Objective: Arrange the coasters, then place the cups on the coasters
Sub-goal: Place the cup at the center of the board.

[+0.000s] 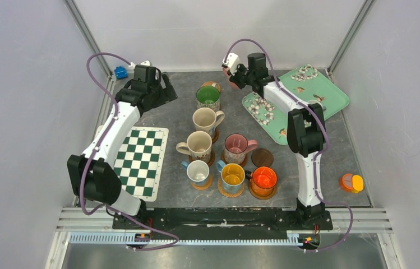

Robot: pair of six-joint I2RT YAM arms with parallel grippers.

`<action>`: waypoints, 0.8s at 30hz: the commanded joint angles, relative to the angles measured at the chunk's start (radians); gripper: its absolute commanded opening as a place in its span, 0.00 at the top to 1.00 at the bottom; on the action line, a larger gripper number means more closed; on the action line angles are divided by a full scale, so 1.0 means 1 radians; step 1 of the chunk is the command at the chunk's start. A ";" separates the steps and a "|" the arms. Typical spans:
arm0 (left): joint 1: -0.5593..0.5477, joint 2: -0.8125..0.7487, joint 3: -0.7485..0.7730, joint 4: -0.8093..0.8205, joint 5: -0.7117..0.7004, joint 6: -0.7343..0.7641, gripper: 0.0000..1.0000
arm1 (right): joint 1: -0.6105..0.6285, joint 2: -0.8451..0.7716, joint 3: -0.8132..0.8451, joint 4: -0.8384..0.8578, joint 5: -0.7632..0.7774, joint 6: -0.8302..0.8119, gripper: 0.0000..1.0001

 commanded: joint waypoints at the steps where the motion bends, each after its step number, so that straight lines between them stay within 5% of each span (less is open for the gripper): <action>1: 0.018 0.010 0.047 0.039 0.035 -0.020 0.03 | 0.013 -0.027 0.075 0.063 0.010 -0.088 0.98; 19: 0.020 -0.041 -0.004 -0.036 0.043 0.024 0.03 | 0.014 0.023 0.061 0.080 -0.013 -0.062 0.90; 24: 0.020 -0.075 -0.037 -0.040 0.057 0.012 0.03 | 0.014 0.018 0.049 0.093 0.006 -0.043 0.76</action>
